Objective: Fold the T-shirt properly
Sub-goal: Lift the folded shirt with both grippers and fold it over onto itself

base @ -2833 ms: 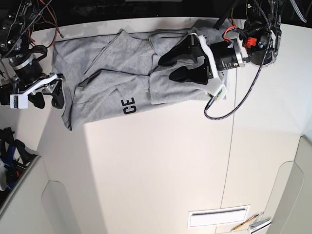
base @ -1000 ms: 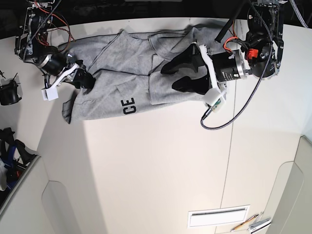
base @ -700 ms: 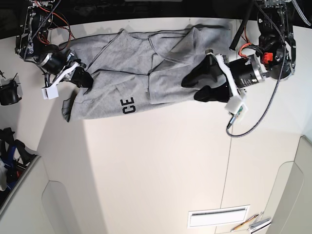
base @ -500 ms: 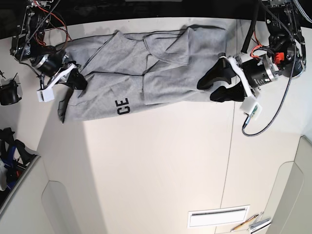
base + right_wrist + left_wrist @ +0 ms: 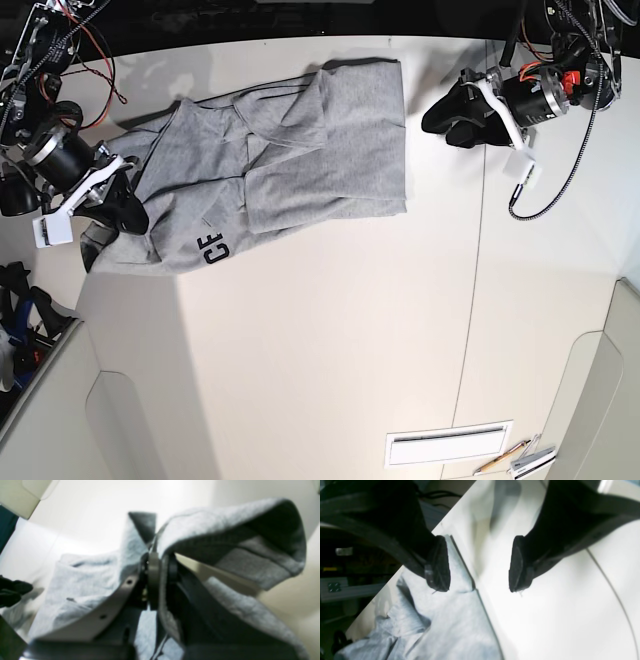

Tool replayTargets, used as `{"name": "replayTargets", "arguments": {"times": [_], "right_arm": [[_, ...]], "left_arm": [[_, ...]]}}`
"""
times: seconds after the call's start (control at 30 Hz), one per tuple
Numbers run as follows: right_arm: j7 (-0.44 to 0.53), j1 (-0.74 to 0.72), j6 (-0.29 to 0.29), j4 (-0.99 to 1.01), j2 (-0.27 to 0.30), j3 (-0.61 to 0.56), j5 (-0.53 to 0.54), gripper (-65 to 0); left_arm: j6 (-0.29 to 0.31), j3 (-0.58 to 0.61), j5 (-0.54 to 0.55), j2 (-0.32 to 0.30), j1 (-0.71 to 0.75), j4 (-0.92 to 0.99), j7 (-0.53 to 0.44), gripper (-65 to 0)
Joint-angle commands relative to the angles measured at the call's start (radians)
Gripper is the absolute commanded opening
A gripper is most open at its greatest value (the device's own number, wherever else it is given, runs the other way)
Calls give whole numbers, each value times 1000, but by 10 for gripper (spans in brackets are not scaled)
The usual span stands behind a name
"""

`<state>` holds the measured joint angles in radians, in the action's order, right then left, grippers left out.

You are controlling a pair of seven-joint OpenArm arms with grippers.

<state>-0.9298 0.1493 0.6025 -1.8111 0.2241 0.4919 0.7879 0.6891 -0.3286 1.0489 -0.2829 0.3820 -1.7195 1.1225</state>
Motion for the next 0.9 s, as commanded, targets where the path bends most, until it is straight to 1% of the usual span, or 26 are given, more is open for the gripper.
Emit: {"name": "replayTargets", "arguments": {"times": [0.0, 0.13, 0.3, 0.37, 0.53, 0.63, 0.77, 0.87], "right_arm": [[24, -11, 4, -18, 11, -5, 41, -650], [24, -10, 4, -18, 5, -73, 43, -650], [24, -10, 4, -24, 0, -211, 21, -650], [24, -10, 4, -38, -23, -251, 19, -650], [17, -10, 3, -92, -118, -327, -5, -650], [12, -10, 3, -97, -162, -384, -18, -650], [13, -10, 3, -97, -187, -481, -60, -650], [17, -10, 2, -96, -192, -554, -114, -650]], "left_arm": [[9, -4, 25, -10, -2, 2, -16, -249], [9, -4, 25, -10, -2, 35, -23, -249], [9, -4, 31, -6, -2, 35, -27, -249], [9, -4, 31, 3, -2, 35, -27, -249], [9, -3, 30, 37, -2, 36, -27, -248], [9, 14, 25, 48, -2, 36, -27, -249], [9, 64, 1, 50, -2, 36, -31, -249], [9, 93, -14, 50, -2, 36, -49, -249]]}}
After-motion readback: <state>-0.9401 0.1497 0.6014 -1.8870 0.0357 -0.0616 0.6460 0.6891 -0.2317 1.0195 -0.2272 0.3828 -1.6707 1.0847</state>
